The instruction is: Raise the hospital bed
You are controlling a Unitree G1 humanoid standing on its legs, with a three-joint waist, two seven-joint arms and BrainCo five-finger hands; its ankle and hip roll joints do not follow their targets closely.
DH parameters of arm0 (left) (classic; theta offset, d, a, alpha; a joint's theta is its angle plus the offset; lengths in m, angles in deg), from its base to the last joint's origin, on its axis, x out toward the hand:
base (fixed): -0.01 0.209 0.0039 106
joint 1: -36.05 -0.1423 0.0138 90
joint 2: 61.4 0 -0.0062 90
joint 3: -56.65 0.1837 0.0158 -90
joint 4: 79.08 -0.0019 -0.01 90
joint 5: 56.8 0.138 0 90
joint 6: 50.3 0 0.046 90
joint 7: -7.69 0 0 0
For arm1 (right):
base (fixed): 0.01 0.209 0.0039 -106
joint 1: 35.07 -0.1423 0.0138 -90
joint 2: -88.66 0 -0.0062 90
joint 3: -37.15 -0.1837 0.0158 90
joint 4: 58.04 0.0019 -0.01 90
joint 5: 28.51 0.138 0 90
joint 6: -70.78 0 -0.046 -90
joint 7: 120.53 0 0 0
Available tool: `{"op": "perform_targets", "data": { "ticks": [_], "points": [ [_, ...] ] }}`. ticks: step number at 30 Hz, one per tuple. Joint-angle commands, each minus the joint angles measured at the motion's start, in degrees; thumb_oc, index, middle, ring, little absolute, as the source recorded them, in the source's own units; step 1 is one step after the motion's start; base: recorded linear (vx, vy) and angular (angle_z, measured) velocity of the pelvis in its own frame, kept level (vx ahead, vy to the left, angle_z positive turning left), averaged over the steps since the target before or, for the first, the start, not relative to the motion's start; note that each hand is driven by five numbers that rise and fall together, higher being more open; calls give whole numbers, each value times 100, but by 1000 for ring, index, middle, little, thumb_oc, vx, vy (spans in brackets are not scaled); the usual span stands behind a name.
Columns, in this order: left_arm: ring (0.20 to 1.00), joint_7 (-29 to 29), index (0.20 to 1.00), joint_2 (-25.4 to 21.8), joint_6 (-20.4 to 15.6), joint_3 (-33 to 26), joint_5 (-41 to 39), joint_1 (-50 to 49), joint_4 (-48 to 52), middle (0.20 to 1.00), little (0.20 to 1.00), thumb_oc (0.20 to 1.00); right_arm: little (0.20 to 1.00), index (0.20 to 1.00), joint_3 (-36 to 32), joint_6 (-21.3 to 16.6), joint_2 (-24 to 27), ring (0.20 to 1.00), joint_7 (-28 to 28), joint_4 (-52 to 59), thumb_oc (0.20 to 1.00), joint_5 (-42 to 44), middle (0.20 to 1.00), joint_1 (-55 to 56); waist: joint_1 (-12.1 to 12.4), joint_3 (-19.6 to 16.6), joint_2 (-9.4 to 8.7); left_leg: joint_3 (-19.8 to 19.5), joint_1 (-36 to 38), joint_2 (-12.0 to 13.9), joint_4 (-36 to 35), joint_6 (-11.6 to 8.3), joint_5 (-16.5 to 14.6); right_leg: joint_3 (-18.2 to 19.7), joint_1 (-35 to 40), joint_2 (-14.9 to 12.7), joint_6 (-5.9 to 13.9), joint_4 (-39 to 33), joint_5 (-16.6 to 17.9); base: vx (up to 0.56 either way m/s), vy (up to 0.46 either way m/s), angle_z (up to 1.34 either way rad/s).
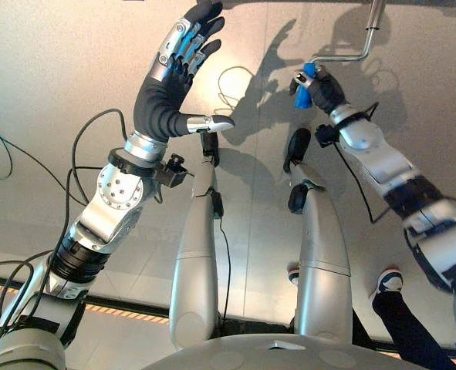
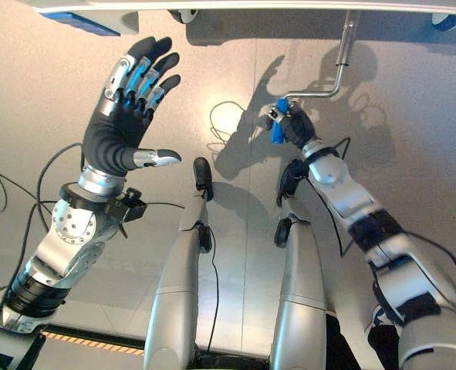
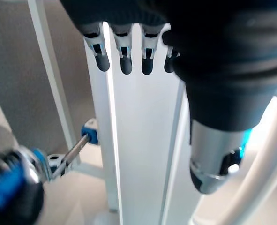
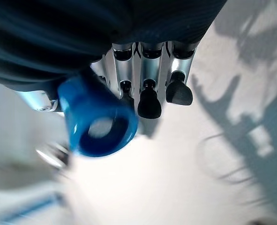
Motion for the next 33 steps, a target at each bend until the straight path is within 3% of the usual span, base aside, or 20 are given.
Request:
{"op": "perform_targets", "data": {
  "ticks": [1,6,14,19,22,23,27,28,33],
  "points": [
    [1000,-88,1000,-206,-326,-229,-48,-350,831,1000,1000,1000,200,200,-582,-1369,-282,200,-7,1109,200,582,200,-349,-251,-16,-320,183,373,-230,196,261,-524,161,781,-9,892,-1237,667,-5,8,-4],
    [1000,-374,1000,-205,-285,-587,-137,-790,988,1000,1000,1000,200,200,-1662,-1516,-250,200,-97,1437,200,663,200,872,-405,-16,-479,222,657,-213,42,235,-519,201,1088,40,920,-1478,722,-1,2,-1],
    [1000,-641,1000,-91,-267,-973,-314,-1108,1162,1000,1000,1000,200,200,-2668,-1614,-168,200,-483,780,200,828,200,1566,-549,-16,-654,250,968,-137,-63,207,-551,237,1381,93,928,-1653,725,7,-21,-4],
    [1000,-702,1000,-143,-250,-1145,-321,-1285,1301,1000,1000,1000,200,200,-3051,-1292,300,200,-1018,-327,200,267,200,1751,-575,-16,-757,259,1047,-110,-80,189,-570,218,1464,121,922,-1677,706,4,-7,0],
    [1000,-707,1000,-155,-253,-1073,-349,-1302,1313,1000,1000,1000,200,200,-3034,-1171,563,200,-1219,-1188,200,181,200,1580,-553,-16,-759,256,1042,-95,-94,181,-568,217,1447,127,919,-1671,698,0,0,0],
    [1000,-716,1000,-209,-244,-1027,-380,-1308,1339,1000,1000,1000,200,200,-2926,-938,872,200,-1313,-1997,200,21,200,1391,-530,-16,-764,247,1036,-92,-136,168,-555,193,1439,121,923,-1685,712,0,0,0],
    [1000,-705,1000,-316,-235,-842,-361,-1218,1316,1000,1000,1000,200,200,-2594,-628,1295,200,-1169,-3183,200,-10,200,1004,-468,-16,-751,254,1033,-100,-180,165,-544,169,1417,114,921,-1685,707,0,0,0],
    [1000,-645,1000,-395,-240,-680,-337,-1071,1260,1000,1000,1000,200,200,-2093,-413,1629,200,-939,-4213,200,-4,200,458,-414,-16,-713,255,1011,-96,-194,162,-541,159,1387,111,915,-1668,699,0,0,0],
    [1000,-559,1000,-432,-216,-397,-310,-783,1213,1000,1000,1000,200,200,-1166,-34,1850,200,-619,-5760,200,-168,200,-572,-316,-16,-602,243,931,-115,-193,167,-532,130,1307,98,899,-1615,682,4,1,1]
  ]
}}
